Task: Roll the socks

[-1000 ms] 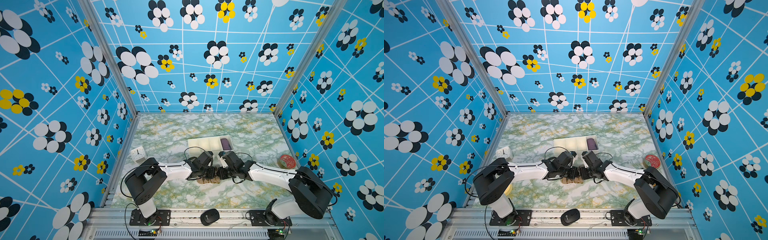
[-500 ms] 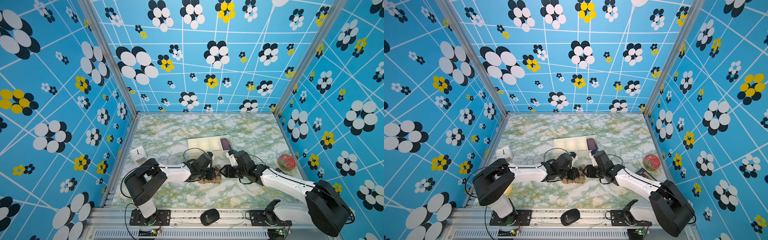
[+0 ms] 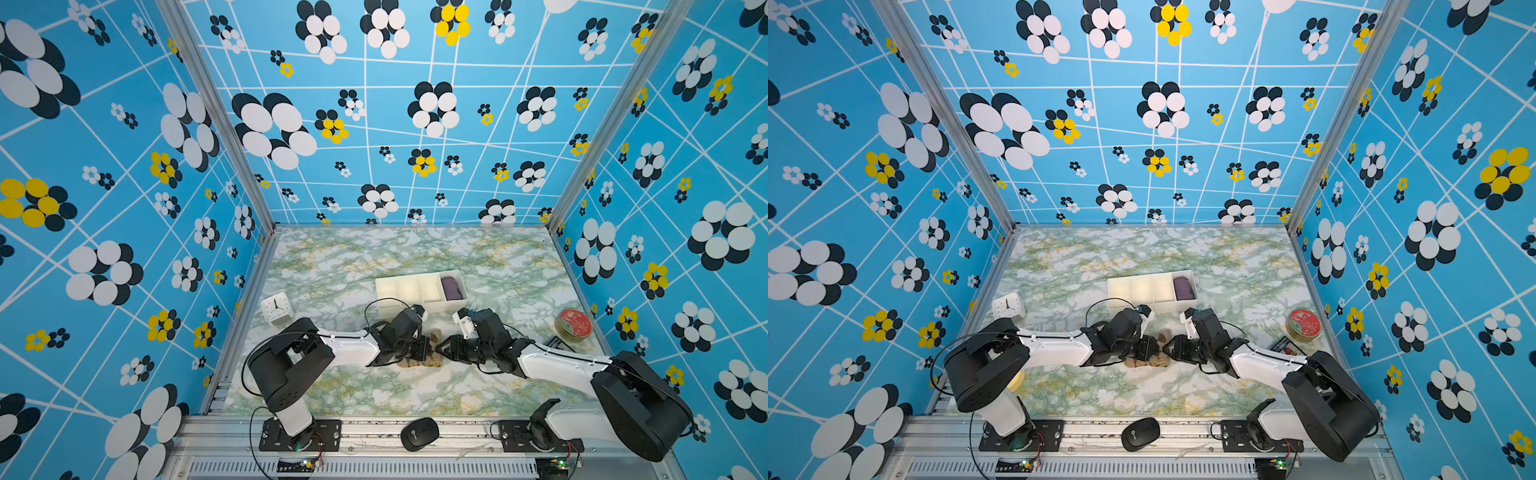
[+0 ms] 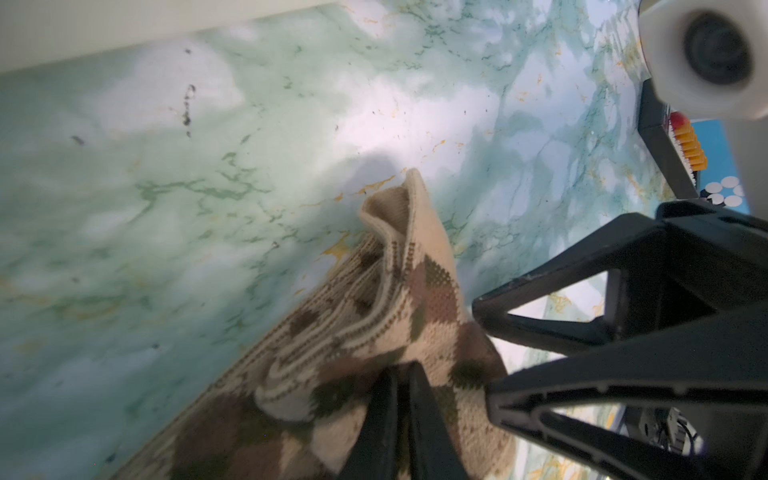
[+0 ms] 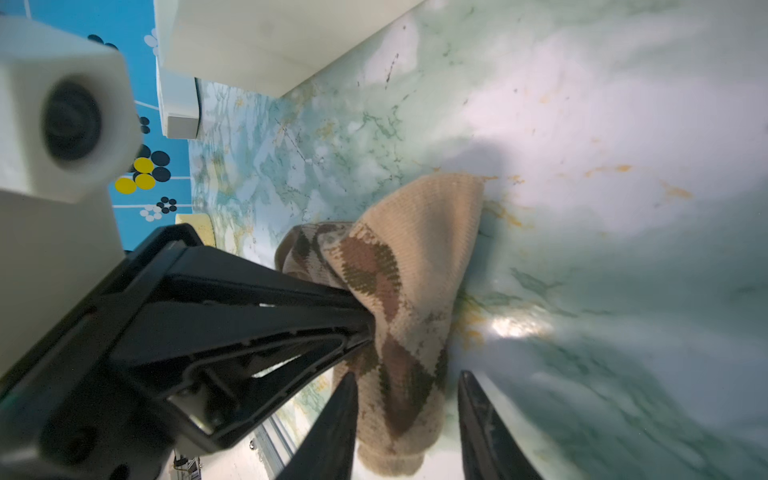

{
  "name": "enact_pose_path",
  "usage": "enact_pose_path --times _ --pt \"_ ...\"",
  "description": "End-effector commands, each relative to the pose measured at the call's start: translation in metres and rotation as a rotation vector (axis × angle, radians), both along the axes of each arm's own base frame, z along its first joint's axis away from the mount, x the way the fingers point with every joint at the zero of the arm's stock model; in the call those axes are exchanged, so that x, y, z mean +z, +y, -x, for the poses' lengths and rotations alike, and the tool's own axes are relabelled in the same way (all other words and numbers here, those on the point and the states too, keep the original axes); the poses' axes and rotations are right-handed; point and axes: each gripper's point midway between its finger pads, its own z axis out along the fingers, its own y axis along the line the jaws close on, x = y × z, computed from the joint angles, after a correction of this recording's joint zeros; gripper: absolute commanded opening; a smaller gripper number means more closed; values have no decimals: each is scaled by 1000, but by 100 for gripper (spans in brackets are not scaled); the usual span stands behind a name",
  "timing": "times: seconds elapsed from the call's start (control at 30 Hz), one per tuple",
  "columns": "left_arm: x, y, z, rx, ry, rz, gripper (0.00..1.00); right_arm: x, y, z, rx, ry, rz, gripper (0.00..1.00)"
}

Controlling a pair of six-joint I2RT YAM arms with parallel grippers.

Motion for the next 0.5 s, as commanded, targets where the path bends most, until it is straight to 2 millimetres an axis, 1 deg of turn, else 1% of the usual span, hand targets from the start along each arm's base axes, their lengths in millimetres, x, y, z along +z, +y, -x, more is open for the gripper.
enact_pose_path --times 0.0,0.17,0.47 --pt "-44 33 29 10 151 -114 11 0 4 -1 -2 6 -40 41" --pt "-45 34 29 12 170 -103 11 -6 2 -2 -11 14 -35 41" --pt "-46 31 30 16 191 -63 11 -15 7 -5 -16 34 -53 40"
